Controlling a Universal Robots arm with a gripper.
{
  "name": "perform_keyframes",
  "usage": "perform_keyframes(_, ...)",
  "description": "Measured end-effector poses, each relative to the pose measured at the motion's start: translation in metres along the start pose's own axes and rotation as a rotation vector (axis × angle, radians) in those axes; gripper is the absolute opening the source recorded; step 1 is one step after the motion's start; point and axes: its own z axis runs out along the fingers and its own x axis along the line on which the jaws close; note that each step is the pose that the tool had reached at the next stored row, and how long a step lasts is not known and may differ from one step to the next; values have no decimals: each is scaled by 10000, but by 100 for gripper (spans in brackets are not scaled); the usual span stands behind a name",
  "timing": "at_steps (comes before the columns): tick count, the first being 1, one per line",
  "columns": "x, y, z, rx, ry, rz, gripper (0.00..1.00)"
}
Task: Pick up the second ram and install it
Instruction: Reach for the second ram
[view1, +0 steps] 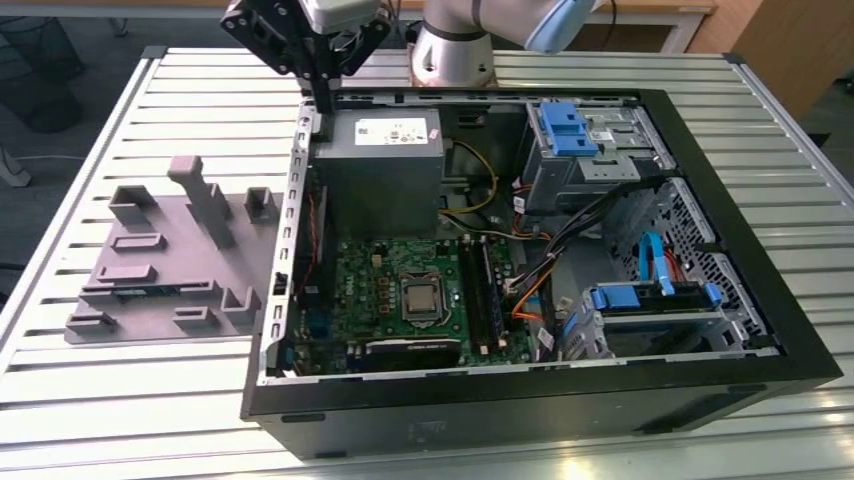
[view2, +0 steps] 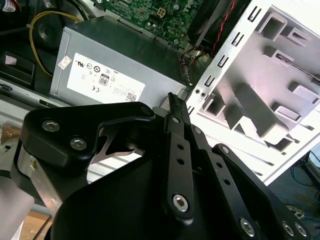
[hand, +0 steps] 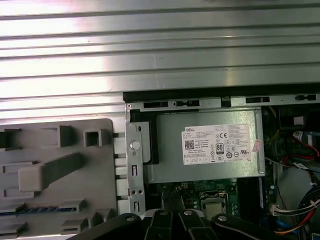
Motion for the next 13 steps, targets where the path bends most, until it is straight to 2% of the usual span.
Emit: perform_keyframes(13,57,-4,-1,0,0,0,11)
